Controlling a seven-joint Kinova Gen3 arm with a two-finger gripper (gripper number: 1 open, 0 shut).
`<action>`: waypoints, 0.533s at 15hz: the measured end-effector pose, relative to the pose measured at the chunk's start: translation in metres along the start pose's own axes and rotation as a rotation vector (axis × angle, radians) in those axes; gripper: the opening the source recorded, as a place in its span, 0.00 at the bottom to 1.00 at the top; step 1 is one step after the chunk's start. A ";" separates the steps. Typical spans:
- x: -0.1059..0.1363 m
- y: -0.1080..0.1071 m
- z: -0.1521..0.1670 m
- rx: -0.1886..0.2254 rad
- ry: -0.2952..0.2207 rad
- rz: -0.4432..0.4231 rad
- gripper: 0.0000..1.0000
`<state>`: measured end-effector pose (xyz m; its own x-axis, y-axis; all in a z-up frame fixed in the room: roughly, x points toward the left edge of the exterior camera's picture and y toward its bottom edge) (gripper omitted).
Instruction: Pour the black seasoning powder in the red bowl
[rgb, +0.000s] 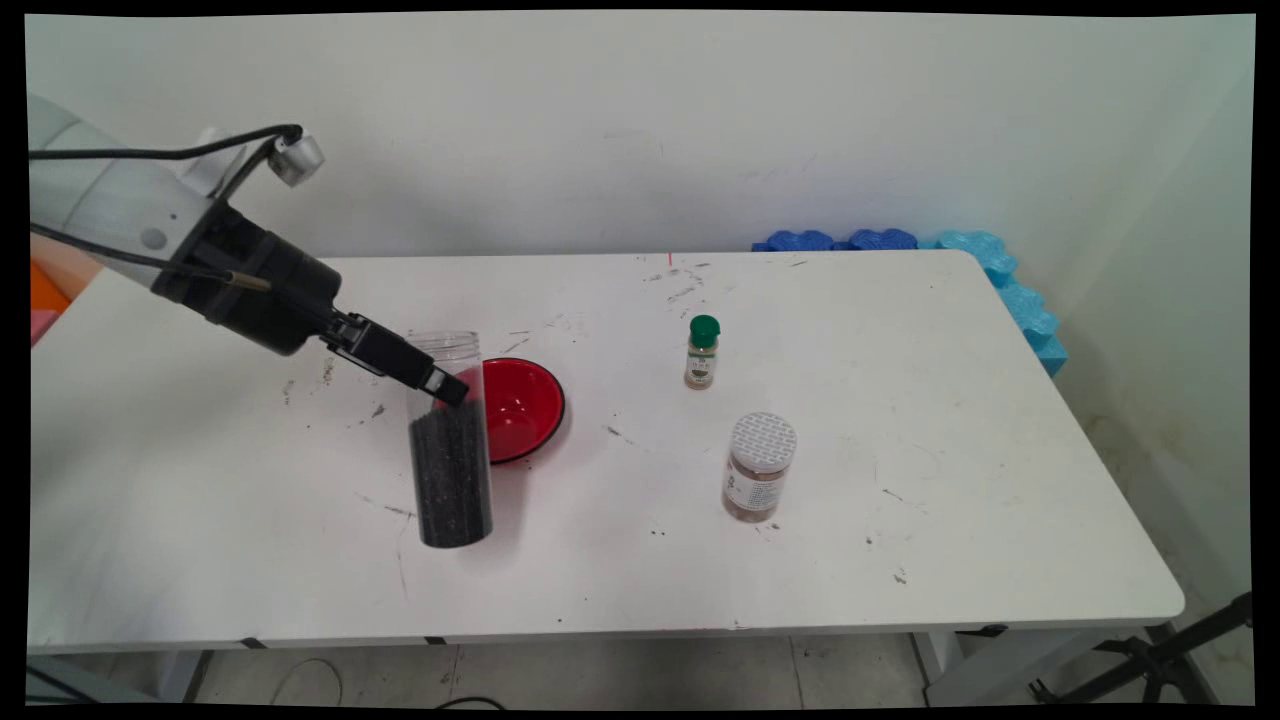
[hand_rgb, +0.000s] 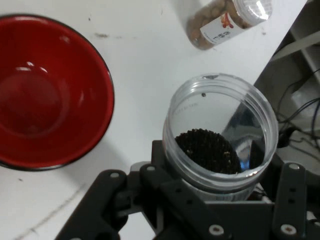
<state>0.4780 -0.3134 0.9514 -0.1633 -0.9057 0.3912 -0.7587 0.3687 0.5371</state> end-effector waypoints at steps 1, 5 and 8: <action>0.000 -0.002 0.003 -0.014 -0.006 -0.032 0.00; 0.000 -0.010 0.014 -0.041 -0.020 -0.160 0.00; 0.001 -0.020 0.023 -0.042 -0.013 -0.286 0.00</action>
<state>0.4779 -0.3269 0.9238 0.0450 -0.9767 0.2099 -0.7482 0.1063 0.6550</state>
